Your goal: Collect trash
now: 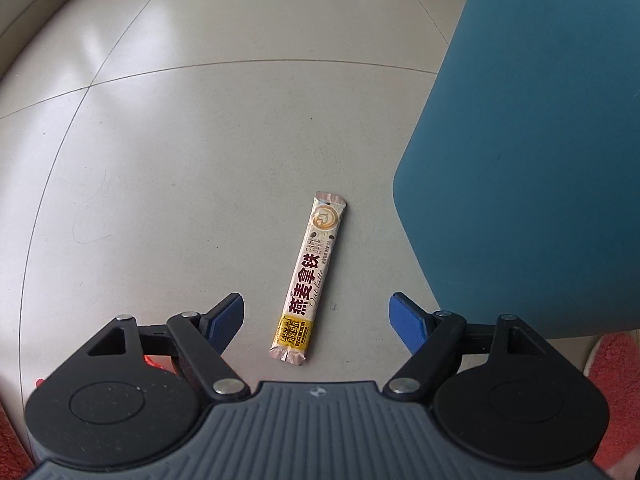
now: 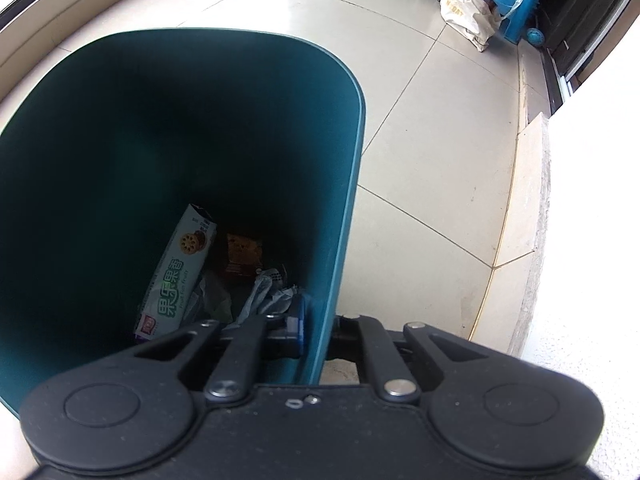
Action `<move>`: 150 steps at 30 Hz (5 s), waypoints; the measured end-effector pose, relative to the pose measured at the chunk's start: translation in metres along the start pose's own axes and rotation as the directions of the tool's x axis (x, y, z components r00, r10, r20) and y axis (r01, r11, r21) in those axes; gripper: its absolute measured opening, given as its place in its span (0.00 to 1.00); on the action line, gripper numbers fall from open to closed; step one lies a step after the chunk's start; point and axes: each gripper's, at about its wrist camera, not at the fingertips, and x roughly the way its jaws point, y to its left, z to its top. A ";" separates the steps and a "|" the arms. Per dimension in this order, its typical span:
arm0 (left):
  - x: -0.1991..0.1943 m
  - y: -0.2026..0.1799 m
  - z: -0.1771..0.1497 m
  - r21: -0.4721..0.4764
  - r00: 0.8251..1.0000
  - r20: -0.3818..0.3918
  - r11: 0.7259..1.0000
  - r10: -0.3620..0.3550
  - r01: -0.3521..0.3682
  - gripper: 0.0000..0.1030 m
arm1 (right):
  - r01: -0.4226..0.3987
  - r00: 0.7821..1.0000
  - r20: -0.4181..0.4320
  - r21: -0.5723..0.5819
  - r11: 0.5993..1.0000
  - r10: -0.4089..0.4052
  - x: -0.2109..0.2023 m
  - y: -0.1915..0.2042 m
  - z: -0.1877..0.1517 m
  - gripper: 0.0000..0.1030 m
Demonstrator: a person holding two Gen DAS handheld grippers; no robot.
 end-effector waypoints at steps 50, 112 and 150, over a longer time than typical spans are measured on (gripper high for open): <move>-0.049 0.011 0.036 -0.179 0.991 -0.017 0.975 0.131 -0.132 0.21 | 0.014 1.000 0.021 0.003 1.000 -0.014 0.002 -0.004 -0.006 0.07; -0.135 -0.147 0.073 -0.033 0.997 0.050 0.997 -0.064 0.066 0.65 | -0.066 0.997 0.043 -0.057 0.996 0.069 0.001 -0.007 -0.010 0.08; -0.182 0.029 -0.028 -0.419 0.984 0.123 0.906 0.126 -0.064 0.78 | -0.035 0.999 0.025 -0.069 0.997 0.037 0.003 0.006 -0.006 0.10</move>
